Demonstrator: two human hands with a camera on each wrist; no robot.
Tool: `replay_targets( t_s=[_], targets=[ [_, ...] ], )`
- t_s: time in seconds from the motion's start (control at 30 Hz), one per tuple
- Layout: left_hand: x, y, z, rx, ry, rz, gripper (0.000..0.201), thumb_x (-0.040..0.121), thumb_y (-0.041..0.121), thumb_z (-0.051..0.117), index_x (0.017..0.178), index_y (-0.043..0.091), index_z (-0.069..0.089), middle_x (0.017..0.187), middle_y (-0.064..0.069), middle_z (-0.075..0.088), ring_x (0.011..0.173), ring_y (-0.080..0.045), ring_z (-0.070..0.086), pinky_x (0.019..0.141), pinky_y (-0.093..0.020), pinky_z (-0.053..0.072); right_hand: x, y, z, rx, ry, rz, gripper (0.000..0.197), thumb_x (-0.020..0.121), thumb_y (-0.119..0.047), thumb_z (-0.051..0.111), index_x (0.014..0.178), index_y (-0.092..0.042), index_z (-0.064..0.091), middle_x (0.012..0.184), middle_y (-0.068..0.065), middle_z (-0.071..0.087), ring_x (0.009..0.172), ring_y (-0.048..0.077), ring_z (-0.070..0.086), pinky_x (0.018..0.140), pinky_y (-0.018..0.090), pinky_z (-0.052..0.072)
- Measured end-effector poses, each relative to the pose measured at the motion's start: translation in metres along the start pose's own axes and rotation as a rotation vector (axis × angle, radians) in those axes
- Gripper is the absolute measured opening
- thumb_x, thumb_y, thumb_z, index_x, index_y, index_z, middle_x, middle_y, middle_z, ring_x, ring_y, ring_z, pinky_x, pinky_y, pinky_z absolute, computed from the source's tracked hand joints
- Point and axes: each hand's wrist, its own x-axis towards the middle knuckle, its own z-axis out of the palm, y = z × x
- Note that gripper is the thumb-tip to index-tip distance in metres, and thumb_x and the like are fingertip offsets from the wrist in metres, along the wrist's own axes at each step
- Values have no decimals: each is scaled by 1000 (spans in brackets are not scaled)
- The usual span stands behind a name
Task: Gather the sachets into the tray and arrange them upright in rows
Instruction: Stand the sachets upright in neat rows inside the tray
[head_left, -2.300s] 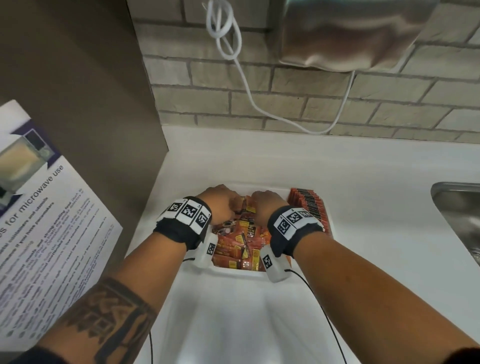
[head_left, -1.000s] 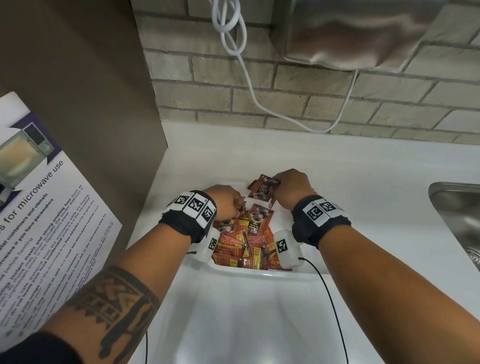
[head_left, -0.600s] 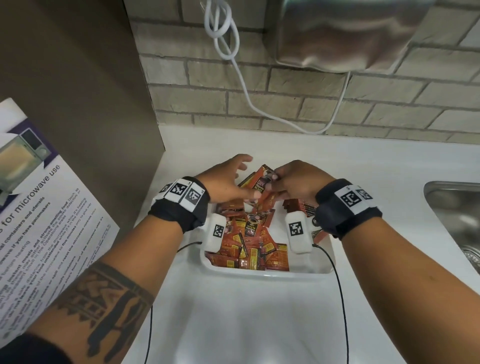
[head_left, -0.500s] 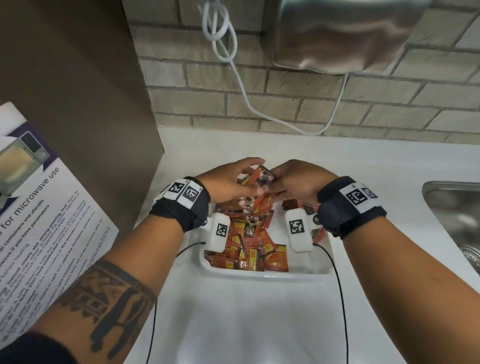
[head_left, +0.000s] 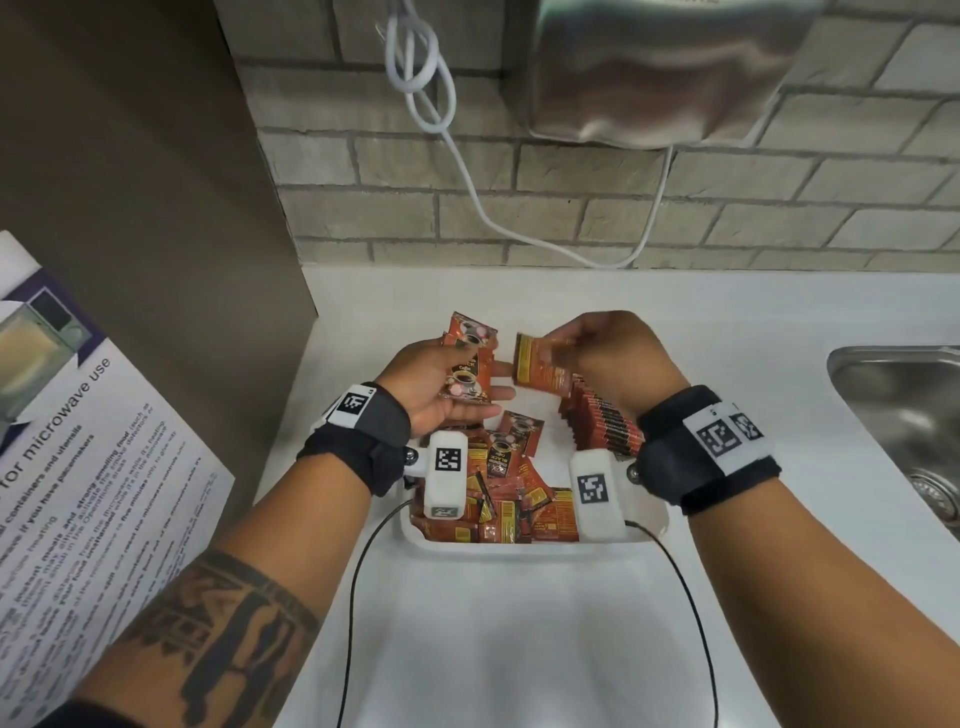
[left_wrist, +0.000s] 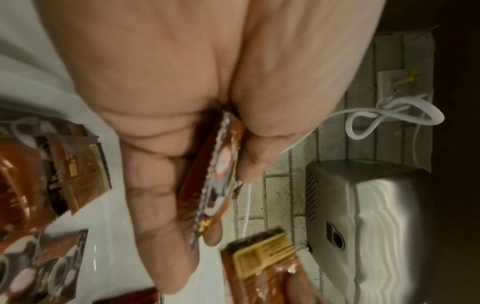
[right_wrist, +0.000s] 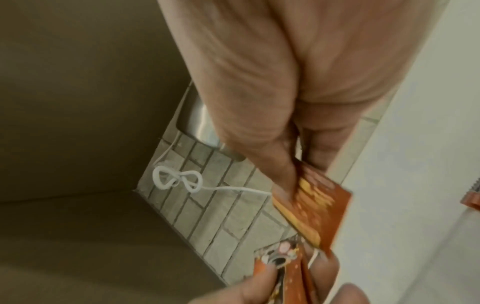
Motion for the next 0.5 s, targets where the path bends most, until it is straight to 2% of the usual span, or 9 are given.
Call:
replay_targets(
  t_s=[0.07, 0.1, 0.17, 0.2, 0.3, 0.37, 0.47, 0.5],
  targets=[
    [-2, 0, 3, 6, -42, -21, 31, 107, 20, 44, 131, 7, 59, 116, -19, 72, 100, -38, 73, 69, -41, 63, -10, -1, 9, 26, 189, -148, 4, 86, -20, 75, 83, -20, 72, 89, -11, 71, 81, -1, 65, 65, 13, 48],
    [-4, 0, 6, -2, -60, -21, 31, 106, 19, 44, 130, 7, 59, 114, -19, 73, 98, -36, 74, 67, -39, 63, -14, 0, 17, 34, 231, -224, 6, 86, -20, 76, 82, -20, 72, 94, -11, 69, 86, -5, 63, 69, 10, 49],
    [-6, 0, 13, -33, -78, -7, 32, 105, 17, 46, 130, 2, 59, 105, -17, 75, 87, -32, 75, 64, -38, 62, -24, 6, 32, -2, 229, -350, 7, 82, -13, 79, 82, -17, 73, 104, -7, 63, 92, -11, 58, 72, 2, 45],
    [-6, 1, 16, -50, -83, 8, 33, 105, 17, 47, 132, 0, 57, 101, -16, 74, 82, -29, 75, 62, -38, 62, -27, 12, 39, -29, 223, -390, 9, 79, -11, 82, 83, -16, 75, 106, -5, 61, 94, -10, 57, 75, 0, 42],
    [-5, 0, 24, -77, -112, 39, 39, 102, 28, 51, 130, 2, 56, 96, -14, 72, 71, -24, 73, 59, -37, 61, -28, 28, 45, 1, 186, -357, 20, 73, -15, 88, 90, -18, 79, 113, -2, 57, 103, 5, 60, 81, 6, 47],
    [-3, -2, 29, -72, -134, 55, 44, 98, 32, 56, 130, 2, 57, 102, -15, 71, 75, -24, 72, 59, -35, 60, -27, 34, 41, 23, 133, -301, 30, 68, -23, 91, 95, -20, 80, 119, -2, 55, 107, 8, 58, 80, 7, 48],
    [0, -7, 36, 44, -72, 129, 27, 98, 17, 61, 121, 3, 66, 104, -14, 74, 82, -25, 74, 62, -37, 62, -28, 37, 26, 34, 14, -272, 40, 66, -40, 90, 102, -29, 78, 125, -8, 55, 114, 3, 56, 94, 17, 48],
    [2, -9, 39, 71, -35, 149, 23, 97, 13, 62, 118, 4, 68, 103, -13, 75, 83, -24, 74, 63, -37, 62, -28, 36, 20, 65, 7, -247, 40, 68, -45, 89, 103, -31, 76, 123, -10, 57, 112, 2, 58, 95, 20, 48]
  ],
)
